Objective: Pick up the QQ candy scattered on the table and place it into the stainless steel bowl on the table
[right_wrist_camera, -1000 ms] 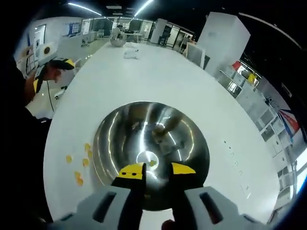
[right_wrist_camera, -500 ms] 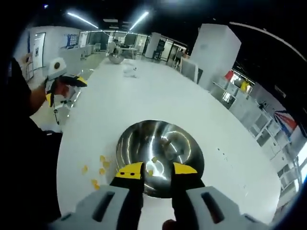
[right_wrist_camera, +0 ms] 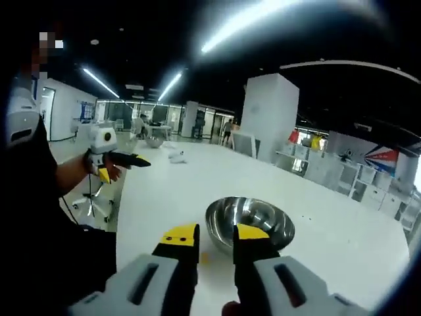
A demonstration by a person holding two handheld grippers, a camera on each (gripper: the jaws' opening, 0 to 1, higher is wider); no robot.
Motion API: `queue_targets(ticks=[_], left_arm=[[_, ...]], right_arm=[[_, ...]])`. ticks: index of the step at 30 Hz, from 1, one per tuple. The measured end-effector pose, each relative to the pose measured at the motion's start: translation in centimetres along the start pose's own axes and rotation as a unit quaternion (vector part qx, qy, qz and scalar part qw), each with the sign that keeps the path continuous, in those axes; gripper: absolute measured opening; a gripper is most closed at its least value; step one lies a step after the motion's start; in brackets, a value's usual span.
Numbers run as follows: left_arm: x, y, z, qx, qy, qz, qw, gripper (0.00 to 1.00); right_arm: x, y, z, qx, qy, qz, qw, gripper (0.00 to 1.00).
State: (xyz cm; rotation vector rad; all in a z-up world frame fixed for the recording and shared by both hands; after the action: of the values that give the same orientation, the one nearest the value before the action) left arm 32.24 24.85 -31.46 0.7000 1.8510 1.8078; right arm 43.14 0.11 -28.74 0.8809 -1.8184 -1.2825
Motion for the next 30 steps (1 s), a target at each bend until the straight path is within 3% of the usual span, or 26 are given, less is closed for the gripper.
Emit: queue_targets(ticks=[6, 11, 14, 16, 23, 30], left_arm=[[-0.3, 0.2, -0.6, -0.002, -0.006, 0.000, 1.0000, 0.83], [-0.5, 0.5, -1.0, -0.002, -0.012, -0.004, 0.9999, 0.83], [-0.6, 0.5, -1.2, -0.002, -0.015, -0.002, 0.9999, 0.82], [-0.7, 0.6, -1.4, -0.007, -0.017, 0.001, 0.9998, 0.81], [-0.6, 0.6, -1.5, -0.007, -0.019, 0.000, 0.9998, 0.80], [-0.7, 0.2, -1.6, -0.012, -0.017, 0.005, 0.9998, 0.80]], right_arm=[[3.1, -0.1, 1.3, -0.053, -0.035, -0.070, 0.9956, 0.22], [5.3, 0.1, 2.8, -0.097, -0.052, -0.133, 0.9850, 0.21], [5.5, -0.2, 3.3, -0.094, -0.054, -0.132, 0.9853, 0.20], [5.4, -0.8, 3.4, -0.068, -0.060, -0.106, 0.9902, 0.20], [4.9, -1.3, 4.2, -0.049, -0.058, -0.082, 0.9937, 0.21], [3.6, -2.8, 4.8, -0.021, -0.061, -0.035, 0.9973, 0.21]])
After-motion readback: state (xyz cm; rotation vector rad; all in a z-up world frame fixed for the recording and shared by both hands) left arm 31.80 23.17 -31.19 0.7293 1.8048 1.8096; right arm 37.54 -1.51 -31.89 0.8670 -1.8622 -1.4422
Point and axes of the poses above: the point that each gripper's makers call its tool centre point, and the gripper's own axes: x roughly backward along the fingers, z roughly to its left, y roughly out of its top, the point moved 1 cm from there along x, roughly backward along the fingers, and after that the axes turned 5 degrees about x, right-handed, at the moved point
